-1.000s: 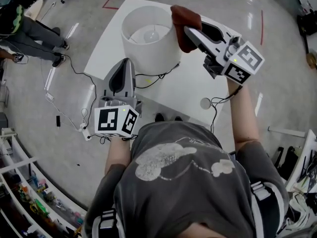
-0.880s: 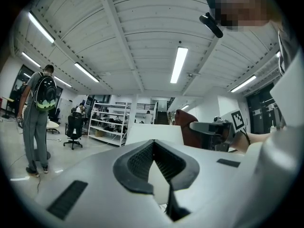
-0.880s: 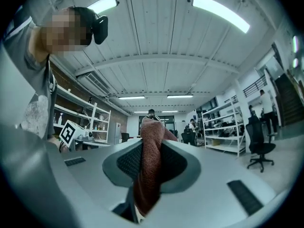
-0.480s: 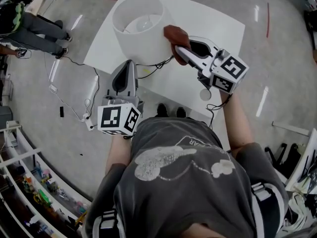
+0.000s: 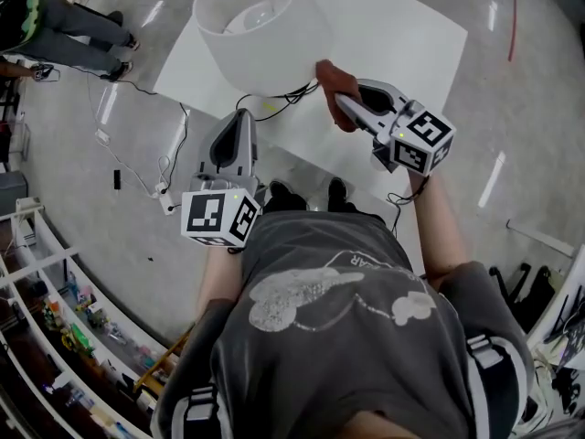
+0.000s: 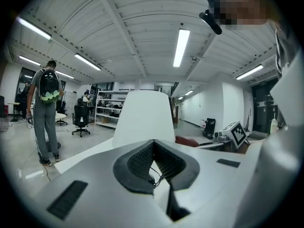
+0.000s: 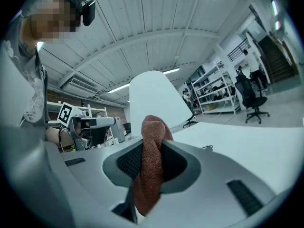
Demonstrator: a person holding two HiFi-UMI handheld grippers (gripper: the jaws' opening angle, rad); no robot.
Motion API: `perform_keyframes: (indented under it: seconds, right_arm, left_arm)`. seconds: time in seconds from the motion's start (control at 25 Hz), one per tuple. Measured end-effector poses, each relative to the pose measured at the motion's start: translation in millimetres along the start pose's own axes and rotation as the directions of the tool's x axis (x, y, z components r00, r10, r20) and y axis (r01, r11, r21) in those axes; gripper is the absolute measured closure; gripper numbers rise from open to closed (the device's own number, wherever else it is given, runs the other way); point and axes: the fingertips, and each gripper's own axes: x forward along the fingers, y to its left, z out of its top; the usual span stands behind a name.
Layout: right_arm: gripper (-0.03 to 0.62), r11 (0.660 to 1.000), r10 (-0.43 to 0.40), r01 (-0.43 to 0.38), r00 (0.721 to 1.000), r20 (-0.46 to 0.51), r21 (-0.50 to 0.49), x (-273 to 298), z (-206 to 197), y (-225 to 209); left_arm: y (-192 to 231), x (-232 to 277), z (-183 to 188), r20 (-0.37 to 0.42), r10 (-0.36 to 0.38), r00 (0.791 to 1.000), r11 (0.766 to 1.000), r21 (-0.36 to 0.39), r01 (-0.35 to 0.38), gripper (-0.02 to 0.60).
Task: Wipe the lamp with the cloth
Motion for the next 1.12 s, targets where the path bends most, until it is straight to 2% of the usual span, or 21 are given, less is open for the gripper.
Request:
perform_keyframes:
  seconds: [0.16, 0.28, 0.48, 0.64, 0.84, 1.12]
  right_arm:
    - [0.508, 0.999, -0.04, 0.039, 0.998, 0.042, 0.019, -6.3, 4.4, -0.6]
    - [0.508, 0.996, -0.087, 0.087, 0.991, 0.097, 0.005, -11.4, 21.3, 1.5]
    - [0.508, 0.981, -0.185, 0.191, 0.963, 0.195, -0.012, -17.6, 57.3, 14.9]
    - [0.508, 0.976, -0.191, 0.21, 0.95, 0.247, -0.053, -10.8, 91.3, 42.5]
    - [0.508, 0.963, -0.197, 0.245, 0.925, 0.326, -0.111, 1.8, 129.1, 78.9]
    - [0.508, 0.943, -0.222, 0.291, 0.912, 0.346, -0.161, 64.4, 158.9, 115.8]
  left_arm:
    - [8.0, 0.0, 0.3, 0.008, -0.028, 1.0, 1.0, 0.001, 0.028, 0.574]
    - [13.9, 3.4, 4.0, 0.023, -0.08, 0.997, 0.997, -0.002, 0.08, 0.574]
    - [35.3, 10.6, 19.4, 0.068, -0.178, 0.982, 0.984, 0.009, 0.178, 0.574]
    - [59.0, 8.0, 42.6, 0.104, -0.211, 0.972, 0.978, 0.03, 0.209, 0.574]
    - [71.3, 9.8, 62.3, 0.147, -0.292, 0.945, 0.956, 0.062, 0.285, 0.574]
    - [101.5, 1.9, 77.5, 0.161, -0.388, 0.907, 0.922, 0.067, 0.382, 0.574]
